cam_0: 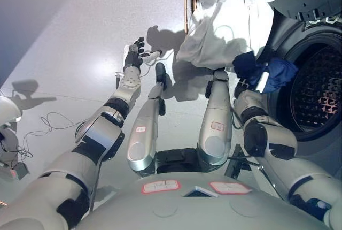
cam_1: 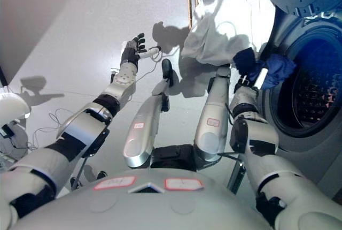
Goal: Put the clothes in the basket into the washing machine.
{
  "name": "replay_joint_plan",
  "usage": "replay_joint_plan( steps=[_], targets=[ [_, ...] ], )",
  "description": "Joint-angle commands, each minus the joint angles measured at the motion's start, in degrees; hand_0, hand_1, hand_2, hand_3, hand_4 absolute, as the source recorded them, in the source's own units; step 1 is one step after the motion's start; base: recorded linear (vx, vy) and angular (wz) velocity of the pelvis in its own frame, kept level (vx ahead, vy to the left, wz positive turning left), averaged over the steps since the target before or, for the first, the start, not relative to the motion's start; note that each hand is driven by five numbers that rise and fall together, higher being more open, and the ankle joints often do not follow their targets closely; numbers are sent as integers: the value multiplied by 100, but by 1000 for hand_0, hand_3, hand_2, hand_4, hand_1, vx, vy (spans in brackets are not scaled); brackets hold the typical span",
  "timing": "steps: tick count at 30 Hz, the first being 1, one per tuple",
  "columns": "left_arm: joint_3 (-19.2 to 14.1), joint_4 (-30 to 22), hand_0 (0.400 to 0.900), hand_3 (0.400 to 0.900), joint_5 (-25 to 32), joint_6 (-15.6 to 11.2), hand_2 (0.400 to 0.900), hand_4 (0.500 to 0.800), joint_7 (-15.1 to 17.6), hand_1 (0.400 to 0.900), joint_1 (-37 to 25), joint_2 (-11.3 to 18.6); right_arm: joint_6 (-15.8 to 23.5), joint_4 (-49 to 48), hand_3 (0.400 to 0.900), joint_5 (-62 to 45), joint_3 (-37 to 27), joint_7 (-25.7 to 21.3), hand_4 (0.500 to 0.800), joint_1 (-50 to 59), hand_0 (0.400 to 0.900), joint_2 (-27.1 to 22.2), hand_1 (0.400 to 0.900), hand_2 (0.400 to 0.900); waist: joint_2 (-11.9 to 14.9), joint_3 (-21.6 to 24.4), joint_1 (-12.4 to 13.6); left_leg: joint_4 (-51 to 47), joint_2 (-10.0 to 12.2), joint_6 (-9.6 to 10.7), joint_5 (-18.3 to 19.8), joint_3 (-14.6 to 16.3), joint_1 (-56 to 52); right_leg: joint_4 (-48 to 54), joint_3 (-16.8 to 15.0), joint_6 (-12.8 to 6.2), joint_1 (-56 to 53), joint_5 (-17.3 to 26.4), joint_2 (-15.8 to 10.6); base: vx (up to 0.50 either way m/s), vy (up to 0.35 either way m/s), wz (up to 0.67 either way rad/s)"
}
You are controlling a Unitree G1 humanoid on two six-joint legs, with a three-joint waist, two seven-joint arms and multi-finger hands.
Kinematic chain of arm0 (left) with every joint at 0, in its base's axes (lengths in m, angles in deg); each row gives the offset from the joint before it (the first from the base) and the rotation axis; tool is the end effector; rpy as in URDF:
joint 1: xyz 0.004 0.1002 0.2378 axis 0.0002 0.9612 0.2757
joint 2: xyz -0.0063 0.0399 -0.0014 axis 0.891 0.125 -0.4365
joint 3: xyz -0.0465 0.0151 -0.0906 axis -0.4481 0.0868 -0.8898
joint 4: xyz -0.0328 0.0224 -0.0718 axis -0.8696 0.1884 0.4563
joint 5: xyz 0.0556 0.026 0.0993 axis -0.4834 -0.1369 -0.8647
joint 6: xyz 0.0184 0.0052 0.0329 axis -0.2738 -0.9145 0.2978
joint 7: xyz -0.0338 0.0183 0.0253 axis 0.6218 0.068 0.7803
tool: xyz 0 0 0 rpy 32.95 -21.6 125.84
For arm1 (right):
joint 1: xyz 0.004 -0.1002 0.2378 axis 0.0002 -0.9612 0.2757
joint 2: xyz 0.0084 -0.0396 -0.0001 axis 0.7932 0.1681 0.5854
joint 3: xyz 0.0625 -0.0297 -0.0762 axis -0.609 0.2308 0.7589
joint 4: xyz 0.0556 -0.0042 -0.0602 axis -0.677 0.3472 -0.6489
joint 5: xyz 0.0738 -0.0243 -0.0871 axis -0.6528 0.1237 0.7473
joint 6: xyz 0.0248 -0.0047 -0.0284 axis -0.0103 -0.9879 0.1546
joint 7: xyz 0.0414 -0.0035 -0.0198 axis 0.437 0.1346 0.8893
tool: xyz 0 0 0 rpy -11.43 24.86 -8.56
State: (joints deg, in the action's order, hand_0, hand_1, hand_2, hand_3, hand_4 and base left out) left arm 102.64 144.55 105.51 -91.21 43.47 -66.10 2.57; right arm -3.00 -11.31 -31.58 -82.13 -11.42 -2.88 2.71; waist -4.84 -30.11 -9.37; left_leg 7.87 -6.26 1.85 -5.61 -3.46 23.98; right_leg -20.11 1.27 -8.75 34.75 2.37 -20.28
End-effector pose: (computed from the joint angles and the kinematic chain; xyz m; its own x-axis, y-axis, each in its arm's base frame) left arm 0.3032 0.1285 -0.0048 0.9378 0.1094 -0.3295 -0.0378 0.9756 0.2165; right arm 0.2697 -0.2508 -0.0211 0.4513 -0.4796 -0.7526 0.6569 -0.3922 0.6439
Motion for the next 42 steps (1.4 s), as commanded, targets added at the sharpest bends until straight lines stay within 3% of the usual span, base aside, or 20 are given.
replay_joint_plan(
  steps=[1, 14, 19, 20, 21, 22, 32, 34, 38, 42],
  targets=[
    [-136, 42, 900, 900, 147, -167, 900, 800, 36, 900, 102, 102, 574, 110, 400, -133, -375, -71, 500, -495, 400, -546, 400, 400, 92, 387, -135, 1344, -46, 164, 1758, 4, -169, 1179, -141, -32, 381, 1586, -232, 24, 41, -5],
    [-264, -135, 900, 900, 115, -272, 900, 800, -176, 900, 504, 373, 576, 808, 400, 57, -1574, -330, 500, -811, 400, -2287, 400, 400, -47, 542, -309, 1402, -77, 158, 1890, 194, -151, 1161, -346, -18, 548, 1586, -184, 14, 29, -10],
    [-153, -334, 900, 900, 104, -274, 900, 800, -197, 900, 628, 441, 683, 1184, 400, 110, -1960, -750, 500, -829, 400, -2933, 400, 400, -151, 616, -361, 1186, -26, 211, 1792, 234, -177, 1181, -384, -25, 685, 1586, -146, 12, 6, -7],
    [-118, -398, 900, 900, 126, -285, 900, 800, -191, 900, 635, 424, 697, 1212, 596, 117, -1955, -802, 618, -820, 596, -2975, 596, 596, -169, 629, -352, 1143, -20, 216, 1781, 233, -178, 1179, -395, -21, 698, 1585, -138, 0, 0, 0],
    [-86, -432, 900, 900, 116, -276, 900, 800, -185, 900, 653, 419, 685, 1181, 596, 108, -1954, -821, 618, -775, 596, -3030, 596, 596, -179, 645, -347, 1114, -8, 223, 1759, 244, -183, 1181, -399, -21, 708, 1582, -138, 0, 0, 0],
    [-70, -473, 900, 900, 121, -270, 900, 800, -186, 900, 661, 397, 660, 1180, 900, 136, -1876, -802, 800, -724, 900, -3031, 900, 900, -200, 652, -331, 1071, 0, 232, 1736, 249, -195, 1181, -395, -22, 724, 1576, -134, 0, 0, 0],
    [-73, -346, 900, 900, 178, -257, 900, 800, -156, 900, 552, 258, 524, 988, 900, 103, -1307, -467, 800, -566, 900, -2579, 900, 900, -144, 666, -296, 933, 51, 255, 1665, 274, -299, 1192, -356, -13, 674, 1575, -77, 0, 0, 0],
    [-88, -291, 900, 900, 168, -244, 900, 800, -179, 900, 518, 246, 272, 966, 900, 296, -1037, -295, 800, -566, 900, -2451, 900, 900, -93, 673, -254, 941, 62, 256, 1670, 270, -310, 1181, -339, -9, 644, 1560, -68, 8, -36, 1],
    [-159, -242, 900, 900, 173, -287, 900, 800, -201, 900, 464, 248, 170, 748, 900, 523, -720, -11, 800, -581, 900, -2214, 900, 900, -4, 651, -260, 942, 87, 257, 1668, 269, -338, 1176, -321, 2, 582, 1540, -29, -1, -17, 0],
    [-199, -138, 900, 900, 130, -272, 900, 800, -249, 900, 361, 241, -156, 849, 900, 975, -358, 133, 800, -592, 900, -2242, 900, 900, 88, 617, -233, 930, 115, 268, 1654, 253, -357, 1182, -283, 10, 537, 1537, -13, -8, -16, 1]
  ],
)
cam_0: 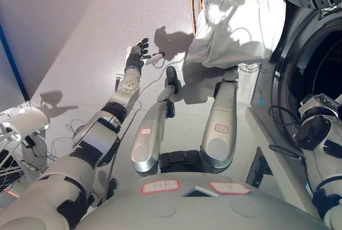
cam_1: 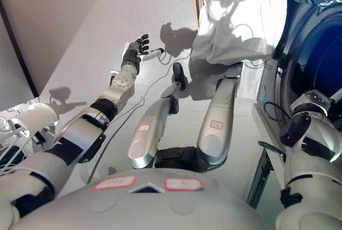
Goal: Put the clothes in the basket into the washing machine.
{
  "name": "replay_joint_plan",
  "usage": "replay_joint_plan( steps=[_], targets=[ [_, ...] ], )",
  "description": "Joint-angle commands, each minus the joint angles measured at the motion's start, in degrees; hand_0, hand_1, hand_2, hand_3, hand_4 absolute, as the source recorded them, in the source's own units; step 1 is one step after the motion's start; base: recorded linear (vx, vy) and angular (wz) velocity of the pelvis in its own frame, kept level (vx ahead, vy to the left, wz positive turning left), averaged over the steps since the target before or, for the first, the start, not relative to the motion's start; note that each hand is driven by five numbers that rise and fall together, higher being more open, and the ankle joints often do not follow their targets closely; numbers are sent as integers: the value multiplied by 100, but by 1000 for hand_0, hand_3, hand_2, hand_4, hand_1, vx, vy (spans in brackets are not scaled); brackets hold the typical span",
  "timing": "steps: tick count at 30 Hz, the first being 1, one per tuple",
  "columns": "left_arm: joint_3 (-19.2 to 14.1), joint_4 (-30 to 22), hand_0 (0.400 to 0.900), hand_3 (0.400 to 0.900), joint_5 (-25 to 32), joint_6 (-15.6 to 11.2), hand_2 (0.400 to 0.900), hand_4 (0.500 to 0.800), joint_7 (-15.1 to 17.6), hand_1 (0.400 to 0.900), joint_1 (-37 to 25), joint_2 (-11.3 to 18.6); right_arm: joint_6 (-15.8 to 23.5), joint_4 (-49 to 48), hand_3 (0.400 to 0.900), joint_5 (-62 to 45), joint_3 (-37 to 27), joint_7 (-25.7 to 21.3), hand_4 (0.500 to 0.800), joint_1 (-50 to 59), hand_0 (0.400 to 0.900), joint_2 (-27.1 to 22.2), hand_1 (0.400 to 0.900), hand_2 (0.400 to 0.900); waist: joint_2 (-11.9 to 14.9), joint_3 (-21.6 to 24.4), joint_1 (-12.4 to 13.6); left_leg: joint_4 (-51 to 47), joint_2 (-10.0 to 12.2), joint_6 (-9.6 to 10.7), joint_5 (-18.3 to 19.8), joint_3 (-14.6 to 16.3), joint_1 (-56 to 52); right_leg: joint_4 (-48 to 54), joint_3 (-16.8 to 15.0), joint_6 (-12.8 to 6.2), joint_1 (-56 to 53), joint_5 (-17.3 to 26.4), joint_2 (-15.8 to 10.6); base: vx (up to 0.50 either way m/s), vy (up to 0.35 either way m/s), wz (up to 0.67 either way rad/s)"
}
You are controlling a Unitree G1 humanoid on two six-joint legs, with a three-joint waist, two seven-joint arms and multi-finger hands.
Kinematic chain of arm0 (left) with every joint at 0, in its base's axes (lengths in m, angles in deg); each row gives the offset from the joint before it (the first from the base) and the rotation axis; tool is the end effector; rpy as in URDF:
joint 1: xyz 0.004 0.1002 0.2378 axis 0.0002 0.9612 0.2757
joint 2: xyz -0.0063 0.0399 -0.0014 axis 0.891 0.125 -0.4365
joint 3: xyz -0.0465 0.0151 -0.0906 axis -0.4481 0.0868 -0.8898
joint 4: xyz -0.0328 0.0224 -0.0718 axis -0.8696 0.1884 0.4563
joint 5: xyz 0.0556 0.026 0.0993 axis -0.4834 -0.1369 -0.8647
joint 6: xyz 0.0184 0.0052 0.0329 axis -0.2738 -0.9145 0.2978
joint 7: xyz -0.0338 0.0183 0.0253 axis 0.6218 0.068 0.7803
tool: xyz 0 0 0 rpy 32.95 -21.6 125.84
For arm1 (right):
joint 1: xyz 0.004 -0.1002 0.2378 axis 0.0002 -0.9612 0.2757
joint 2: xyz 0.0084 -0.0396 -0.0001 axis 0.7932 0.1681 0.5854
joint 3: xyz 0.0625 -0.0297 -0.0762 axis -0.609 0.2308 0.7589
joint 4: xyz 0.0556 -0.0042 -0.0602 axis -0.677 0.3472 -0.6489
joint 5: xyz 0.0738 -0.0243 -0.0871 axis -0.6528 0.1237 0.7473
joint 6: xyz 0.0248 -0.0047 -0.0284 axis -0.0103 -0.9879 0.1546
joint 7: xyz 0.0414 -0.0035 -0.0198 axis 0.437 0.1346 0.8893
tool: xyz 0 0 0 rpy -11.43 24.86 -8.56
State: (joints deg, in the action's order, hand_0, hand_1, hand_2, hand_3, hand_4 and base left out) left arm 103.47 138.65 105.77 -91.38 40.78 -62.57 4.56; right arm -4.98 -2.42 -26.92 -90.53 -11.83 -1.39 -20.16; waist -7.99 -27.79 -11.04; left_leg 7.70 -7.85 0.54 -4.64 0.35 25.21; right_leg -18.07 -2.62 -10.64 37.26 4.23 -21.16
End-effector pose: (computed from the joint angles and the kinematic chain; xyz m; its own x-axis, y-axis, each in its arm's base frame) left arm 0.2962 0.1318 -0.0073 0.9475 0.0390 -0.3173 0.0217 0.9824 0.1855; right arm 0.2320 -0.3779 0.0332 0.2725 -0.7211 -0.6370 0.5663 -0.4151 0.7121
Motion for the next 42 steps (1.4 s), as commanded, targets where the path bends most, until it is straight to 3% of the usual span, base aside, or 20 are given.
replay_joint_plan(
  steps=[1, 8, 13, 19, 25, 31, 42],
  targets=[
    [-297, 499, 900, 900, 77, -237, 900, 800, -11, 900, -13, 56, -68, 14, 900, 673, 602, 220, 800, -738, 900, 29, 900, 900, 421, 377, -62, 947, 287, 405, 1551, -123, -481, 980, 115, 204, 278, 1352, 80, -14, -36, 0],
    [-355, 614, 900, 900, -59, -240, 900, 800, -46, 900, -53, 78, -311, -14, 900, 1732, 1203, 301, 800, -731, 900, 36, 900, 900, 548, 367, -6, 882, 389, 435, 1497, -137, -542, 980, 193, 217, 196, 1334, 141, -7, -36, 0],
    [-367, 524, 900, 900, -188, -271, 900, 800, -30, 900, -45, 150, -498, -452, 900, 3477, 2183, 246, 800, -817, 900, 169, 900, 900, 624, 359, 65, 836, 488, 470, 1484, -155, -629, 953, 257, 217, 78, 1284, 194, -6, -37, 2],
    [-415, 432, 900, 900, -479, -389, 900, 800, 171, 900, -64, 229, -681, -917, 900, 6309, 3336, -430, 800, -826, 900, 236, 900, 900, 701, 371, 69, 695, 476, 483, 1348, -223, -708, 983, 301, 208, -30, 1313, 155, -7, -22, 7],
    [-456, 386, 900, 900, -549, -432, 900, 800, 266, 900, 36, 255, -978, -1091, 900, 7902, 4159, -690, 800, -783, 900, 403, 900, 900, 764, 431, 86, 548, 498, 489, 1253, -273, -804, 993, 324, 201, -109, 1317, 172, 2, -5, 2],
    [-528, 407, 900, 900, -604, -457, 900, 800, 265, 900, 98, 262, -977, -1555, 900, 8816, 4698, -606, 800, -928, 900, 459, 900, 900, 817, 532, 93, 334, 563, 520, 1143, -309, -992, 1079, 390, 197, -280, 1303, 221, 18, -6, -2],
    [-801, 726, 900, 900, -927, -290, 900, 800, -70, 900, 735, 296, -987, -1629, 900, 9640, 5060, -85, 800, -1498, 900, 700, 900, 900, 963, 1269, 235, -136, 884, 549, 1175, -244, -1950, 1404, 563, 174, -1219, 1180, 490, 102, -5, -11]
  ],
)
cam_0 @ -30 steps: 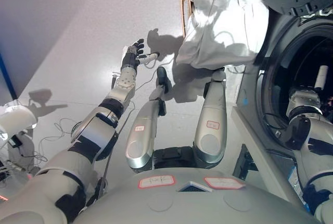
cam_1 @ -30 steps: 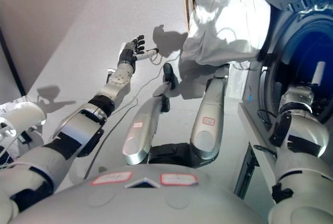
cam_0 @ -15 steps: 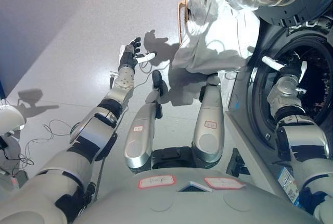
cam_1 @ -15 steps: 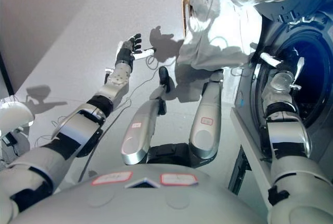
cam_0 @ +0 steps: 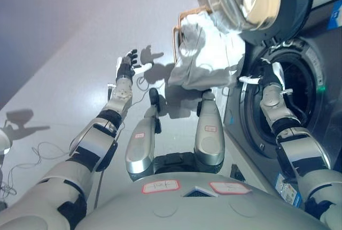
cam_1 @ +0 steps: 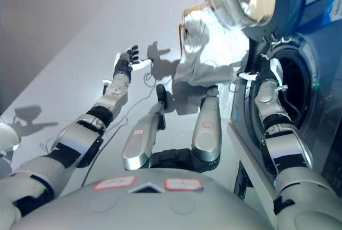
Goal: Put the clothes in the basket into the washing machine.
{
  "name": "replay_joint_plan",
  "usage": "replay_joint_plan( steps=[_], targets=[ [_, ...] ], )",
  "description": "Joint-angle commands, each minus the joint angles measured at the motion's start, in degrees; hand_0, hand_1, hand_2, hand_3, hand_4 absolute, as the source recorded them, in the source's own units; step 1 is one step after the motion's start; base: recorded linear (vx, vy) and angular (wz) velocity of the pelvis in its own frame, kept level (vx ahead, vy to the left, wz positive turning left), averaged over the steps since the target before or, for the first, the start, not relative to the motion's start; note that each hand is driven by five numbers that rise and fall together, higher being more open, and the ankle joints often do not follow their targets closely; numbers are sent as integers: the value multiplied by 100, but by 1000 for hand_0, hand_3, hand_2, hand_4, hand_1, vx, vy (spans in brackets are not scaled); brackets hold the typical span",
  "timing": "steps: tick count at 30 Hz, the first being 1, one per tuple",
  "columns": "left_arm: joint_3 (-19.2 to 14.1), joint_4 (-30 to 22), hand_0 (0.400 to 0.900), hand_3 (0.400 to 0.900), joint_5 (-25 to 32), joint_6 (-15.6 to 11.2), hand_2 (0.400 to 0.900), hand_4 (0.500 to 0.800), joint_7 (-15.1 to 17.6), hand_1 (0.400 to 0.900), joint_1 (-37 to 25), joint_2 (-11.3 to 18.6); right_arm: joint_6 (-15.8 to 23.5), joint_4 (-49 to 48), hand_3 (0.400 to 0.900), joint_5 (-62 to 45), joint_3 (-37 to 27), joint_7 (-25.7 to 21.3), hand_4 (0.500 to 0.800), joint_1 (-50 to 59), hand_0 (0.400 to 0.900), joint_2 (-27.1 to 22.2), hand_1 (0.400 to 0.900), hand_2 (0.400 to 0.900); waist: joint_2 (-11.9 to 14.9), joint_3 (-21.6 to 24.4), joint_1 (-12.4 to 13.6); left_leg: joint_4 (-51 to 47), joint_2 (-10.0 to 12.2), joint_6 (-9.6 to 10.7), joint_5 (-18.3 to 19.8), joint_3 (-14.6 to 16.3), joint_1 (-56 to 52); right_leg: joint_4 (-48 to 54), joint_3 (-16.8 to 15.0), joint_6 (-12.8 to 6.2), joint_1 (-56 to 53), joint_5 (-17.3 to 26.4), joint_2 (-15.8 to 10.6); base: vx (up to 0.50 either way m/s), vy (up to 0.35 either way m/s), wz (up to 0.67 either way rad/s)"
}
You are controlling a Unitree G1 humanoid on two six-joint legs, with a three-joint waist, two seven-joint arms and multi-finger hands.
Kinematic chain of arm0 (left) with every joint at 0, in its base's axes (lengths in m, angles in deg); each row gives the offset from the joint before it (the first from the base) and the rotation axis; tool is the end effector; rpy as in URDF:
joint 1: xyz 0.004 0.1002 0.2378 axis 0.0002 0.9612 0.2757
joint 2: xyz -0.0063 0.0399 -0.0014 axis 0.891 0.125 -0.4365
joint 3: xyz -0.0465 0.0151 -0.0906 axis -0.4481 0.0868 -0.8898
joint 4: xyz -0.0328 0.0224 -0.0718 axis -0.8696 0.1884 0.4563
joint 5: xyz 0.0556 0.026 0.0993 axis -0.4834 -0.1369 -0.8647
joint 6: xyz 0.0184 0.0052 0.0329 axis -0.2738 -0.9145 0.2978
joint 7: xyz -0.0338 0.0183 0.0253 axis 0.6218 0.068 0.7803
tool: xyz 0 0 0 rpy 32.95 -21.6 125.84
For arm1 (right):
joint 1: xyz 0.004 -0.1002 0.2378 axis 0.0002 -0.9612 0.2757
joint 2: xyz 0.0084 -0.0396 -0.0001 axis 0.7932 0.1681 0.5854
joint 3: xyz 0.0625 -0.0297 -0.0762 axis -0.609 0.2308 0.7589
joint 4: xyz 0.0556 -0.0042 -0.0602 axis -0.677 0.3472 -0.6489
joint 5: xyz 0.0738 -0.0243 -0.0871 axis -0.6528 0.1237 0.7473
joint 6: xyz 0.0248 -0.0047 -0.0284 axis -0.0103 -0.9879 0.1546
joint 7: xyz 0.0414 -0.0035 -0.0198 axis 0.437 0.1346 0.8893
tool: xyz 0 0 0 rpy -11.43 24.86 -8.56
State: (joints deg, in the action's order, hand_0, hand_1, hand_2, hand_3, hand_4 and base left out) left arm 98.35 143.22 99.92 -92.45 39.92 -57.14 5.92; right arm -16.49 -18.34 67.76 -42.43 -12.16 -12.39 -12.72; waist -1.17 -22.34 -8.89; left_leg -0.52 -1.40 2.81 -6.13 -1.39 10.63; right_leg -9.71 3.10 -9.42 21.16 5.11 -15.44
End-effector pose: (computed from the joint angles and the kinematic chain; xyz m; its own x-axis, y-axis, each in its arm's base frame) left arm 0.2693 0.1637 -0.0378 0.9019 0.1339 -0.4106 -0.0238 0.9647 0.2622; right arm 0.2470 -0.2827 -0.0220 0.8471 -0.3973 -0.3529 0.0219 0.6897 -0.7237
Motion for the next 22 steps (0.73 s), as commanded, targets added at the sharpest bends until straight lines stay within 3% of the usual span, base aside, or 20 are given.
replay_joint_plan(
  steps=[1, 14, 22],
  targets=[
    [-302, 297, 900, 900, -359, -170, 900, 800, 6, 900, 223, 159, 155, 1, 900, 139, 212, -41, 800, -433, 900, 9, 900, 900, 287, 774, 25, 646, 257, 324, 1307, -69, -538, 587, -2, 50, 341, 1084, -68, 60, 11, -6],
    [-568, 797, 900, 900, -938, 76, 900, 800, -140, 900, 749, 187, 133, 736, 900, -123, -99, 197, 800, -1000, 900, 677, 900, 900, 464, 1640, 156, 305, 415, 284, 1302, 43, -1283, 899, 117, 1, -459, 981, 143, 61, 6, -5],
    [-693, 875, 900, 900, -914, 88, 900, 800, -244, 900, 1071, 86, 164, 795, 900, -290, -200, 278, 800, -1275, 900, 948, 900, 900, 518, 1932, 261, 130, 430, 255, 1306, 75, -1540, 1050, 217, -52, -724, 985, 165, 25, 6, 0]
  ],
)
